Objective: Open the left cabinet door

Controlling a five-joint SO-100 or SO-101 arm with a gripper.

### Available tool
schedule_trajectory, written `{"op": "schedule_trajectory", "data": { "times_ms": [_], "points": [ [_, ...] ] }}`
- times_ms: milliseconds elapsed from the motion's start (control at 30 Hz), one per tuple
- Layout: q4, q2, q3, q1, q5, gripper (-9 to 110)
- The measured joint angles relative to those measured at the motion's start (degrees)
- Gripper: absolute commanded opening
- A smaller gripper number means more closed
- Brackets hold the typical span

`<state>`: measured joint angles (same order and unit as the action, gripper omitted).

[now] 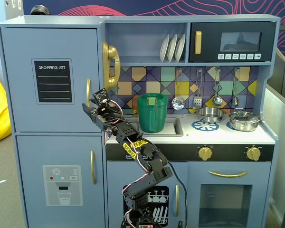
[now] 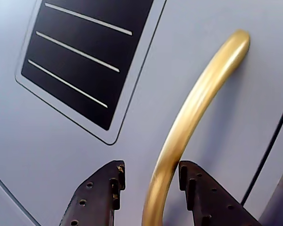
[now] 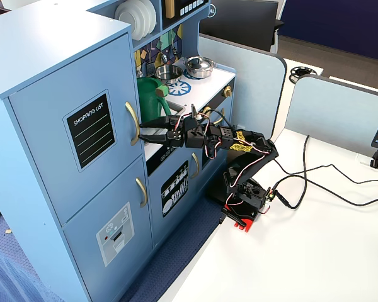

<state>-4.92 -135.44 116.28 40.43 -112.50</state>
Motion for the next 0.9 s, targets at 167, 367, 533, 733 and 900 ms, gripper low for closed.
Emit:
{"op": "schedule_trajectory", "data": {
  "times_ms": [167,367,533,733,900],
  "points": [
    [2.1,4.2,-0.4,2.1,-0.9,5],
    [3.3,6.4,-2.2,5.4,-2.6,5],
    [3.4,5.3,-2.2,9.5,-7.0,5],
    [3.6,1.0,0.9,16.7,-13.4,5],
    [4.3,-2.7,5.2,19.3,-17.0,5]
  ]
}}
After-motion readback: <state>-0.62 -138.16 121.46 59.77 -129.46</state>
